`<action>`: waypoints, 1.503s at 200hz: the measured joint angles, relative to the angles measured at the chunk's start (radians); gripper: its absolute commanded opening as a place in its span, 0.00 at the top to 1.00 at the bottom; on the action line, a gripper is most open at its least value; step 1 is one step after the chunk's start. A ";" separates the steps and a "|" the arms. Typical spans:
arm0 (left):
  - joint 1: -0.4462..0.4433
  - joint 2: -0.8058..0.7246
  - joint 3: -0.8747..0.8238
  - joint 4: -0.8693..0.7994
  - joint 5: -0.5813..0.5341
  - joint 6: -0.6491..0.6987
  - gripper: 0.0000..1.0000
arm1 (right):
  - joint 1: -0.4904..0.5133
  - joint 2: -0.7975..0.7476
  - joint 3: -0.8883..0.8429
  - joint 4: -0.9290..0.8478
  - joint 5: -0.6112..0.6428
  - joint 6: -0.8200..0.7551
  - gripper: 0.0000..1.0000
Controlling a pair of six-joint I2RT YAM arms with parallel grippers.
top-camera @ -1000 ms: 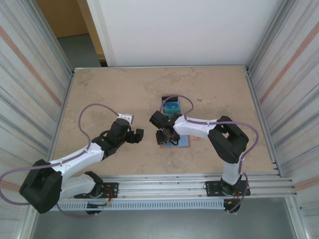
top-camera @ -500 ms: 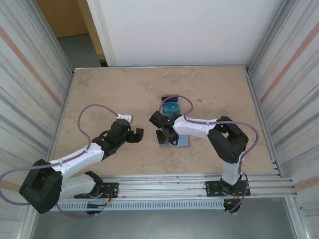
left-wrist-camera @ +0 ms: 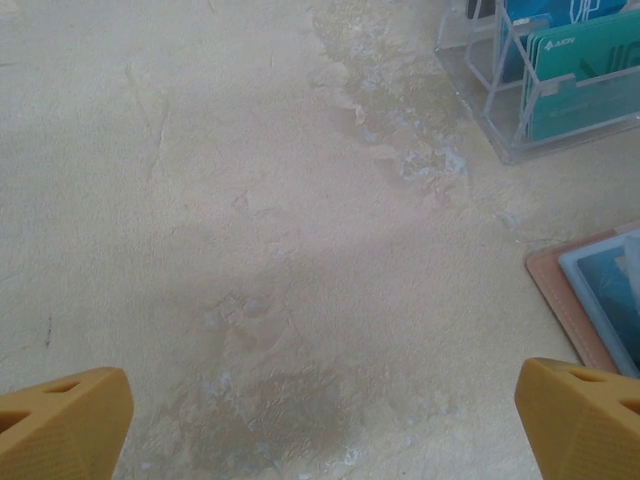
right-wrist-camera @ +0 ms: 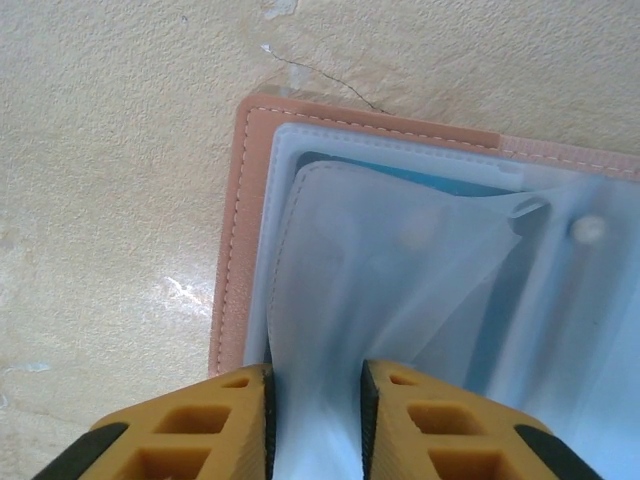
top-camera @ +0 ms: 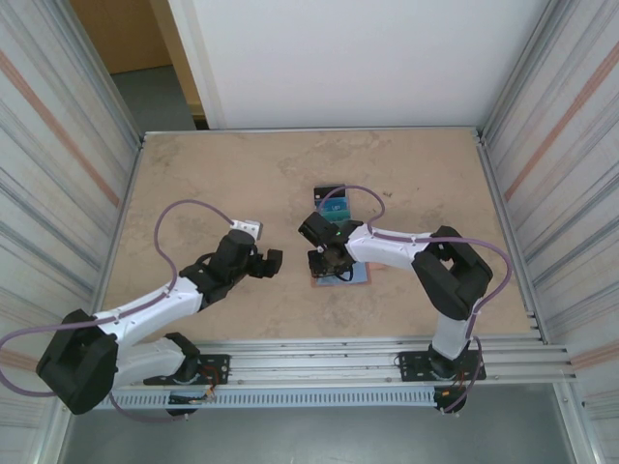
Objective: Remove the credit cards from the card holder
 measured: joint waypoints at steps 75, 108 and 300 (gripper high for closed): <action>-0.027 -0.016 0.023 -0.022 -0.023 0.016 0.01 | 0.000 -0.011 -0.002 0.000 -0.006 0.000 0.82; -0.057 -0.032 0.028 -0.024 -0.063 0.018 0.01 | 0.003 -0.029 -0.002 0.001 -0.033 0.000 0.84; -0.070 -0.066 0.032 -0.049 -0.139 0.017 0.01 | -0.046 -0.093 -0.002 -0.129 0.115 -0.011 0.70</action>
